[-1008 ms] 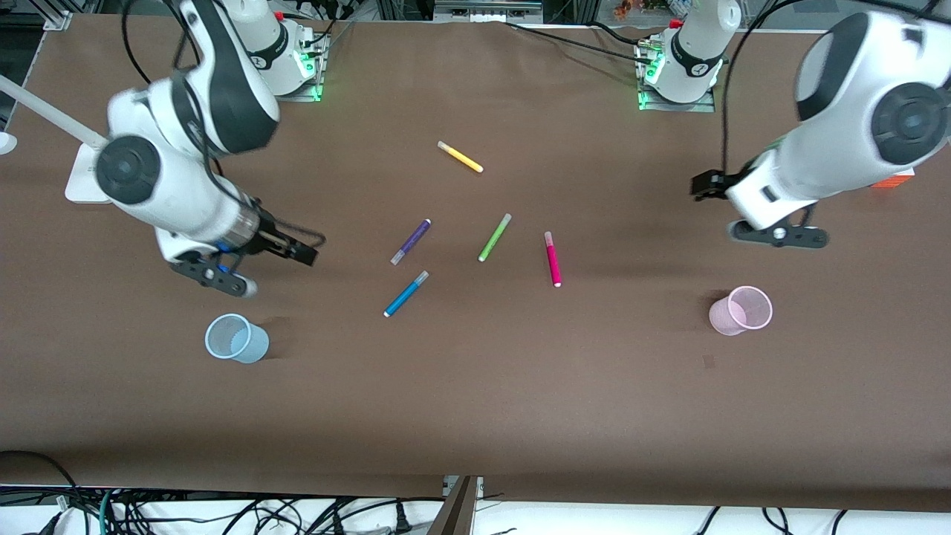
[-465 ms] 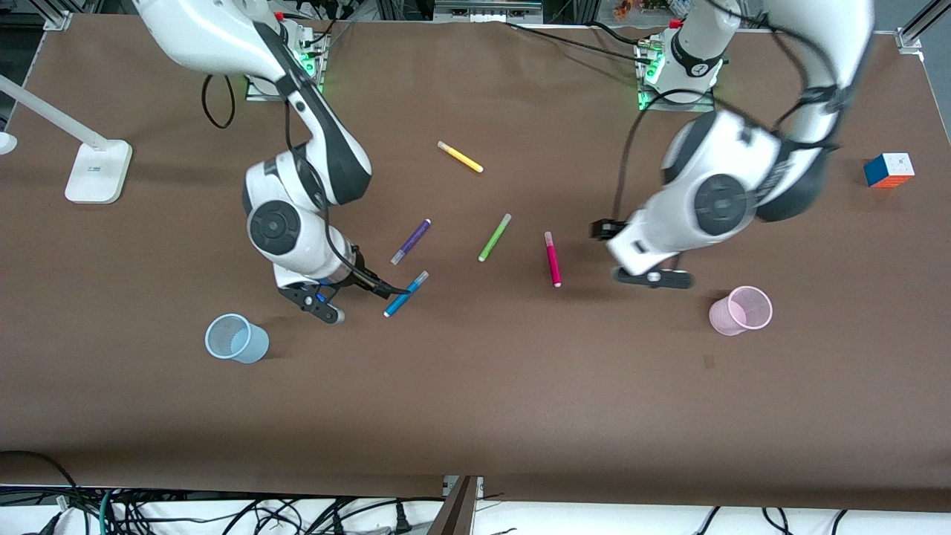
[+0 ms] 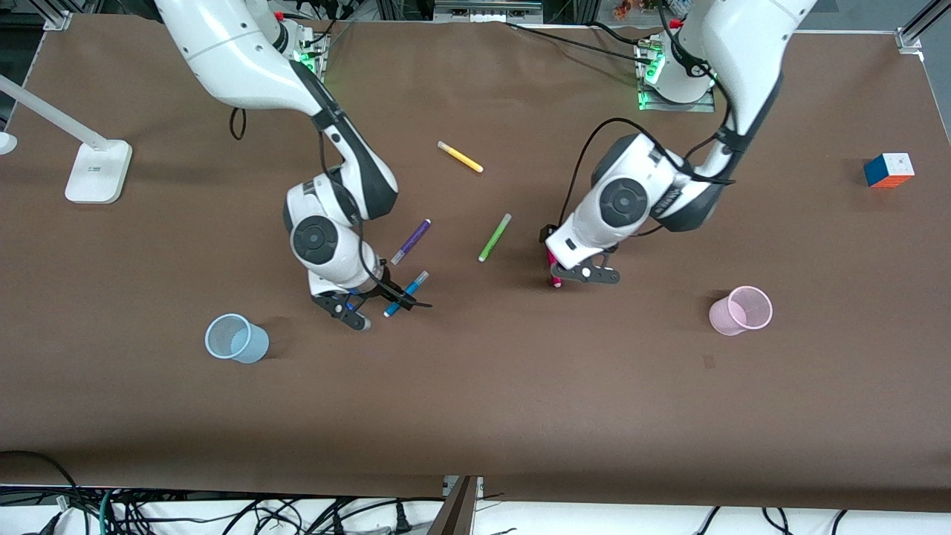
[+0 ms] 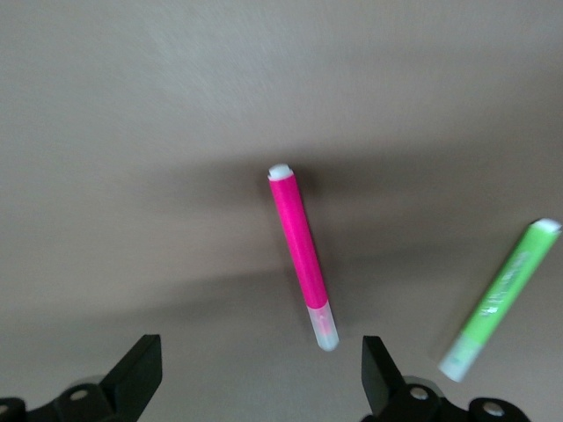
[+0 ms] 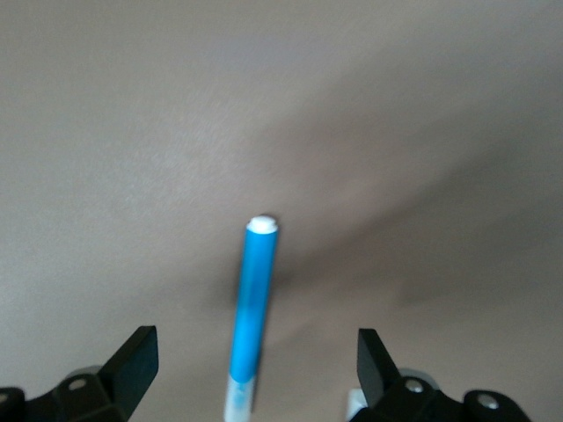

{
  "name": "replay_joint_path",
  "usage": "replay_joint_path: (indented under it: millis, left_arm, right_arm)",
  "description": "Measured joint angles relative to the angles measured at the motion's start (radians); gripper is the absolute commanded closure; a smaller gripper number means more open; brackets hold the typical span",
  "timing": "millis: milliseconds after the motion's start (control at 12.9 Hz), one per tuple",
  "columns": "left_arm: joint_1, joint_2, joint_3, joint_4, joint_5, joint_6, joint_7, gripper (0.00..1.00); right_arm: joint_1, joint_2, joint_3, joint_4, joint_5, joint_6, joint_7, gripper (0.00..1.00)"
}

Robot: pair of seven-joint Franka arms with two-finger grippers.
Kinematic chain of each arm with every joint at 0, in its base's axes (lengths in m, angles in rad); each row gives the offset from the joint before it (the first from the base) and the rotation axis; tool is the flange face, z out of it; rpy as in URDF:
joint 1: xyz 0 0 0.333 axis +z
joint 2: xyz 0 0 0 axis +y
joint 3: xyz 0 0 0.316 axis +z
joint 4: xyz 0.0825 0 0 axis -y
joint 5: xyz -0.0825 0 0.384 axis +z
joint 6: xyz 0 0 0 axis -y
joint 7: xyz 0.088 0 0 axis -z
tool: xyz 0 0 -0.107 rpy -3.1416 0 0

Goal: Place pink and blue markers in matching cups
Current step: 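Reach the right gripper to the blue marker while the left gripper reaches the pink marker, then close the right gripper on the blue marker while the left gripper grasps the pink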

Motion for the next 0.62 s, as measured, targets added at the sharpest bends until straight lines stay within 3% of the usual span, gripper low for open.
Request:
replay_joint_path:
  millis: [155,233,310,465,543,620]
  left_arm:
    - [-0.020,0.008,0.000,-0.047,0.030,0.049,-0.031,0.00]
    - [-0.025,0.018,0.000,-0.057,0.040,0.079,-0.038,0.00]
    - [-0.027,0.033,0.000,-0.061,0.058,0.113,-0.041,0.00]
    - [-0.027,0.068,0.001,-0.062,0.085,0.153,-0.044,0.00]
    - [-0.027,0.077,0.001,-0.062,0.085,0.161,-0.045,0.00]
    - [-0.028,0.080,0.000,-0.062,0.085,0.163,-0.051,0.00]
  right_arm:
    - [0.021,0.033,0.000,0.001,0.000,0.043,0.027,0.02]
    - [0.026,0.045,0.000,0.001,0.000,0.061,0.029,0.10]
    - [0.030,0.055,-0.001,0.002,0.000,0.075,0.029,0.26]
    - [0.034,0.064,-0.001,0.002,0.000,0.083,0.029,0.93]
    - [0.034,0.063,-0.002,0.003,-0.001,0.083,0.029,1.00]
    - [0.034,0.063,-0.003,0.005,-0.001,0.083,0.029,1.00]
